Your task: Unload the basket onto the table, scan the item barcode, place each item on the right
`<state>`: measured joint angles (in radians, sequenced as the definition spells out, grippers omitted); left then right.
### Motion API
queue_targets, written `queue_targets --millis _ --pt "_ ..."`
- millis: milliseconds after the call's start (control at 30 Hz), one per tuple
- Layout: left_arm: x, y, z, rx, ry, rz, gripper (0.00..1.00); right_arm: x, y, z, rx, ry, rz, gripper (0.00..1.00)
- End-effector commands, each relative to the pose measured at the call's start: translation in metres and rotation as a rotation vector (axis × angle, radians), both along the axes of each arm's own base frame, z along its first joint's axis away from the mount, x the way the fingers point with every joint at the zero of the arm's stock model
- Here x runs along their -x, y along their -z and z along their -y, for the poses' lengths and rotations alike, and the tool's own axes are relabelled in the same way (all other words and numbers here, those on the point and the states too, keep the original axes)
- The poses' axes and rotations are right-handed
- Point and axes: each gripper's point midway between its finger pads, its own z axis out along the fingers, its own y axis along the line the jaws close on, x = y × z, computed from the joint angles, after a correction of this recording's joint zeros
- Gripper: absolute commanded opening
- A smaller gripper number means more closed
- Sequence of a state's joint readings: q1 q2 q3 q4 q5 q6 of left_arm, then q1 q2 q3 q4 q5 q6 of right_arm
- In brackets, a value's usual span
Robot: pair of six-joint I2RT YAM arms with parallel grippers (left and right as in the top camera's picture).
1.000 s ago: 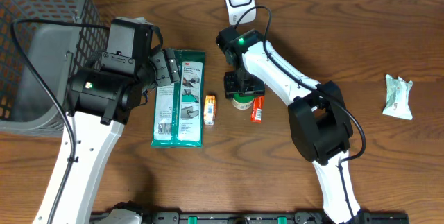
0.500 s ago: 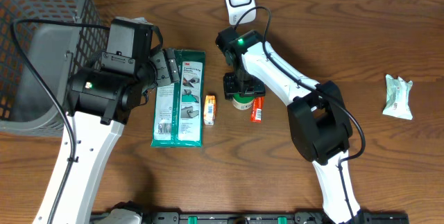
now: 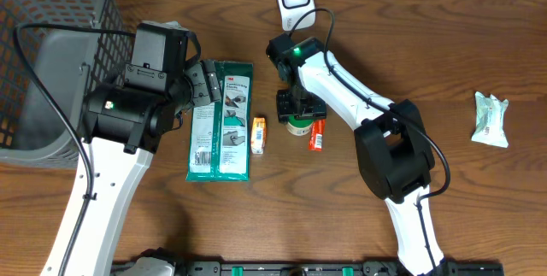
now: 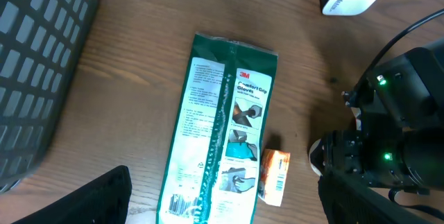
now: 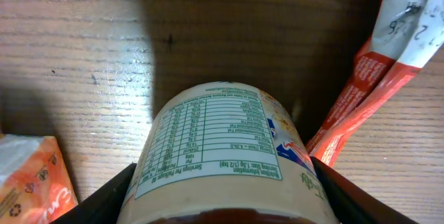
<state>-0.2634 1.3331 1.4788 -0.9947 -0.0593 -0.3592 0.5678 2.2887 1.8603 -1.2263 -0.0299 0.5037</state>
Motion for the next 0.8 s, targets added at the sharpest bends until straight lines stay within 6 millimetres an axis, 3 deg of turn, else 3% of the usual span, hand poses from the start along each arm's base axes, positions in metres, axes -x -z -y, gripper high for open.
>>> queue_targets --millis 0,233,567,667,700,767 --pt "-0.002 -0.005 -0.003 -0.013 -0.005 0.014 0.86 -0.002 -0.01 -0.002 0.002 -0.033 0.018 0.53" --pt "-0.002 -0.005 -0.003 -0.013 -0.005 0.014 0.86 -0.007 -0.065 -0.005 -0.063 -0.068 0.123 0.48" --pt "-0.002 -0.005 -0.003 -0.013 -0.005 0.014 0.86 -0.013 -0.202 0.004 -0.228 -0.09 0.432 0.44" --pt "-0.002 -0.005 -0.003 -0.014 -0.005 0.013 0.86 -0.022 -0.242 0.011 -0.267 -0.085 0.55 0.42" --pt "-0.002 -0.005 -0.003 -0.014 -0.005 0.013 0.87 -0.03 -0.265 0.014 -0.296 -0.087 0.629 0.41" --pt "-0.002 -0.005 -0.003 -0.013 -0.005 0.014 0.86 -0.04 -0.279 0.015 -0.32 -0.073 0.687 0.41"
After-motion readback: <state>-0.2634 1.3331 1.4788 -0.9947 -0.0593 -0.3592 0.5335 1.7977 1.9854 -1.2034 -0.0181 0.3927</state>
